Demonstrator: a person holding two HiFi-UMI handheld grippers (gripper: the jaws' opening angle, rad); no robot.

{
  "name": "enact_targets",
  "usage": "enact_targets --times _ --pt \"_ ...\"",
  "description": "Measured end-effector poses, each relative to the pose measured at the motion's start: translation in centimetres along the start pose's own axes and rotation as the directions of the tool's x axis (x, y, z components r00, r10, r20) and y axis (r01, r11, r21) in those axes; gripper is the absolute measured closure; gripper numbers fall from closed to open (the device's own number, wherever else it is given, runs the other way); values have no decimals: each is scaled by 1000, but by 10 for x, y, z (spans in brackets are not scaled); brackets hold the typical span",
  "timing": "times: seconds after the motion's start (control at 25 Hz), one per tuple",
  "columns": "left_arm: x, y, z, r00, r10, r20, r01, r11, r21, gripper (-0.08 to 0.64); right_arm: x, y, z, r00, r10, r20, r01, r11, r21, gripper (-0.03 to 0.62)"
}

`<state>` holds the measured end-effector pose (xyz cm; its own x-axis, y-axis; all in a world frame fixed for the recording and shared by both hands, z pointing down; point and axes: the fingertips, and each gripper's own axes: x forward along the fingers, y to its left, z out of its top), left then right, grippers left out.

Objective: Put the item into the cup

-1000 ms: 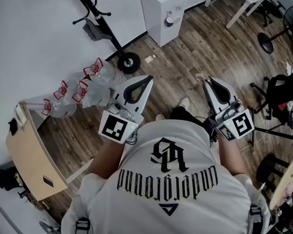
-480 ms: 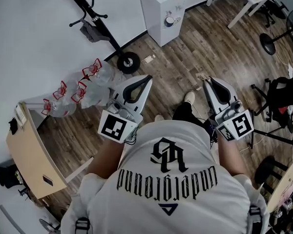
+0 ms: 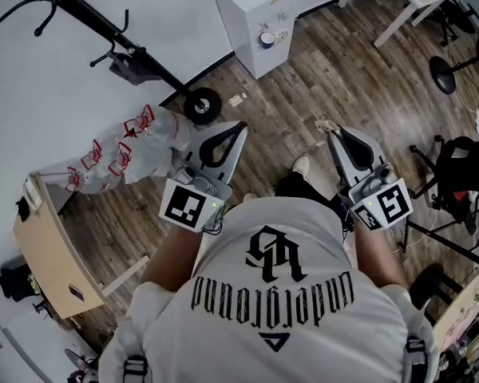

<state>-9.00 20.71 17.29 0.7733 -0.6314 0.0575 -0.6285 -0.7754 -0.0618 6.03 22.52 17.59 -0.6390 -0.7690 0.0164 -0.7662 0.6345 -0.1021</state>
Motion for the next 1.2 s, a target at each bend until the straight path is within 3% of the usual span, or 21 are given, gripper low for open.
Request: enact_targets --times 0.48,0.88,1.08,1.2 --pt "145 3 -1 995 94 -39 -93 995 34 553 1 -134 6 993 120 -13 -119 993 16 548" --pt "195 28 -5 991 124 -41 -123 992 39 553 29 -178 2 986 168 -20 -167 985 41 548" --pt "213 69 -13 989 143 -29 -142 989 51 552 64 -196 -5 984 174 -40 -172 984 34 548" --pt "226 95 -26 988 142 -61 -139 989 39 552 95 -209 -12 984 167 -59 -165 985 38 548"
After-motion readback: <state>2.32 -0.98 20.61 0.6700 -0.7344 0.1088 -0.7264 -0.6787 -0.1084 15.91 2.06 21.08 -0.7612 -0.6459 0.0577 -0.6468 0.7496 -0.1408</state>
